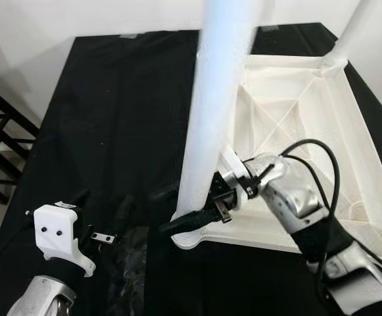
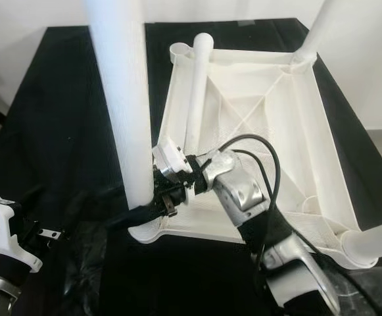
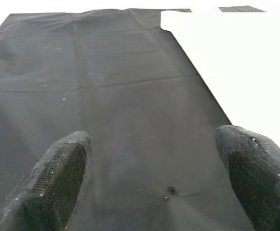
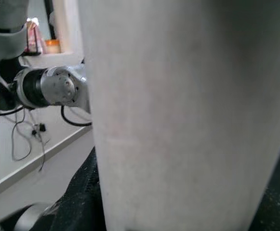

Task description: Building children table

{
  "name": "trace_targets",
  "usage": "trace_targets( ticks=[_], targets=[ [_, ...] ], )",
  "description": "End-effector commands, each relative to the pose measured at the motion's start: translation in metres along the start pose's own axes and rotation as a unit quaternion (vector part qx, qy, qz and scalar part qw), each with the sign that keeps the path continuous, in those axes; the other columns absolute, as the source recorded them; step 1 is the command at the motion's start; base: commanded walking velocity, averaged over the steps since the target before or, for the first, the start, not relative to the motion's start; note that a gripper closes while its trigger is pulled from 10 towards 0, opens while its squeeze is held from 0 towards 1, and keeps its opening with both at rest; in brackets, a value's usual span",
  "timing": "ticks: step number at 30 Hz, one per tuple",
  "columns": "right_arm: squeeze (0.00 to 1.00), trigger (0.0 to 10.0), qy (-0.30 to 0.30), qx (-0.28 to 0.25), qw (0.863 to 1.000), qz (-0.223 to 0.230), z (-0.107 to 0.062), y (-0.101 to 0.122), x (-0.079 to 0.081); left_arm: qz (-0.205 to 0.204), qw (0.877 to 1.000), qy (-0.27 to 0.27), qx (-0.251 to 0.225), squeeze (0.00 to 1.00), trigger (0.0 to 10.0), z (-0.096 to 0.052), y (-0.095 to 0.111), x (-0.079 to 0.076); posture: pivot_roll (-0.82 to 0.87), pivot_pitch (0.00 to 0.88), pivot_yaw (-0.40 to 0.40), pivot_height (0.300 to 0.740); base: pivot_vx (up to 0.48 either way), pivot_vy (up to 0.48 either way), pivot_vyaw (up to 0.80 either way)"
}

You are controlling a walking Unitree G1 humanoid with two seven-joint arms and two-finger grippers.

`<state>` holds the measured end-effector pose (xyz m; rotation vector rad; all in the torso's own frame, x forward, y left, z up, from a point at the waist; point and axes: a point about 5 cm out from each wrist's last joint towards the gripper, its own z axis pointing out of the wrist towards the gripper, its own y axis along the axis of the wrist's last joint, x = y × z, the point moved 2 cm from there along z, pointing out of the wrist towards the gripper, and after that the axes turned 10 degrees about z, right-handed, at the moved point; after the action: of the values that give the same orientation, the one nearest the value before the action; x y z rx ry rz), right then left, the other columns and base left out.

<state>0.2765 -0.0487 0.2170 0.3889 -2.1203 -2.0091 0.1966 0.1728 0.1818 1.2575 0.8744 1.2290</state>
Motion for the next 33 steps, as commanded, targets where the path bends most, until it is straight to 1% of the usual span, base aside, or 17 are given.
trace_targets(
  ticks=[1,9,10,11,13,14,16,18,23,24,25,27,29,30,31,32,33],
  targets=[
    [0.0,10.0,-0.045,0.063,0.994,0.079,-0.006,-0.045,0.0,-0.007,1.0,0.0,0.018,0.0,10.0,-0.003,-0.006,0.001,0.02,0.329,0.019,0.74,0.0,0.0,0.0],
    [0.0,10.0,-0.025,0.105,0.992,0.068,-0.01,-0.051,0.009,-0.009,1.0,-0.001,0.018,0.0,10.0,-0.002,-0.007,0.001,0.01,0.328,0.02,0.74,0.0,0.0,0.0],
    [0.0,10.0,-0.016,0.123,0.99,0.06,-0.011,-0.052,0.01,-0.01,1.0,0.0,0.018,0.0,10.0,-0.002,-0.006,0.001,0.02,0.329,0.017,0.74,0.0,0.0,0.0],
    [0.0,10.0,-0.016,0.123,0.99,0.06,-0.011,-0.052,0.01,-0.01,1.0,0.0,0.018,0.0,10.0,-0.002,-0.006,0.001,0.02,0.329,0.017,0.74,0.0,0.0,0.0],
    [0.0,10.0,0.005,0.166,0.985,0.04,-0.014,-0.053,0.012,-0.011,1.0,0.0,0.017,0.0,10.0,-0.001,-0.006,0.001,0.02,0.331,0.015,0.74,0.0,0.0,0.0],
    [0.0,10.0,0.005,0.166,0.985,0.04,-0.014,-0.053,0.012,-0.011,1.0,0.0,0.017,0.0,10.0,-0.001,-0.006,0.001,0.02,0.331,0.015,0.74,0.0,0.0,0.0],
    [0.0,10.0,0.014,0.195,0.981,0.017,-0.016,-0.052,0.009,-0.011,1.0,0.0,0.017,0.0,10.0,-0.001,-0.006,0.001,0.02,0.331,0.015,0.74,0.0,0.0,0.0],
    [0.0,10.0,0.016,0.202,0.979,0.011,-0.018,-0.05,0.006,-0.012,1.0,0.0,0.017,0.0,10.0,-0.001,-0.006,0.001,0.02,0.332,0.014,0.74,0.0,0.0,0.0],
    [0.0,10.0,0.027,0.213,0.977,0.011,-0.021,-0.045,0.002,-0.013,1.0,0.0,0.016,0.0,10.0,-0.001,-0.006,0.001,0.02,0.333,0.014,0.74,0.0,0.0,0.0],
    [0.0,10.0,0.031,0.21,0.977,0.023,-0.023,-0.043,0.0,-0.013,1.0,0.001,0.016,0.0,10.0,-0.001,-0.006,0.001,0.02,0.332,0.014,0.74,0.0,0.0,0.0],
    [0.0,10.0,0.031,0.21,0.977,0.023,-0.023,-0.043,0.0,-0.013,1.0,0.001,0.016,0.0,10.0,-0.001,-0.006,0.001,0.02,0.332,0.014,0.74,0.0,0.0,0.0],
    [0.0,10.0,0.027,0.184,0.981,0.051,-0.023,-0.039,-0.006,-0.014,1.0,0.001,0.016,0.0,10.0,-0.001,-0.006,0.001,0.02,0.331,0.016,0.74,0.0,0.0,0.0],
    [0.0,10.0,0.015,0.137,0.986,0.09,-0.022,-0.036,-0.01,-0.015,1.0,0.001,0.016,0.0,10.0,-0.001,-0.006,0.001,0.03,0.327,0.016,0.74,0.0,0.0,0.0],
    [0.0,10.0,0.015,0.137,0.986,0.09,-0.022,-0.036,-0.01,-0.015,1.0,0.001,0.016,0.0,10.0,-0.001,-0.006,0.001,0.03,0.327,0.016,0.74,0.0,0.0,0.0],
    [0.0,10.0,0.002,0.108,0.987,0.117,-0.021,-0.036,-0.013,-0.015,1.0,0.001,0.017,0.0,10.0,-0.002,-0.007,0.001,0.03,0.327,0.017,0.74,0.0,0.0,0.0],
    [0.0,10.0,-0.003,0.098,0.987,0.128,-0.021,-0.036,-0.014,-0.016,1.0,0.001,0.017,0.0,10.0,-0.002,-0.007,0.001,0.03,0.325,0.018,0.74,0.0,0.0,0.0],
    [0.0,10.0,-0.003,0.098,0.987,0.128,-0.021,-0.036,-0.014,-0.016,1.0,0.001,0.017,0.0,10.0,-0.002,-0.007,0.001,0.03,0.325,0.018,0.74,0.0,0.0,0.0]
  ],
)
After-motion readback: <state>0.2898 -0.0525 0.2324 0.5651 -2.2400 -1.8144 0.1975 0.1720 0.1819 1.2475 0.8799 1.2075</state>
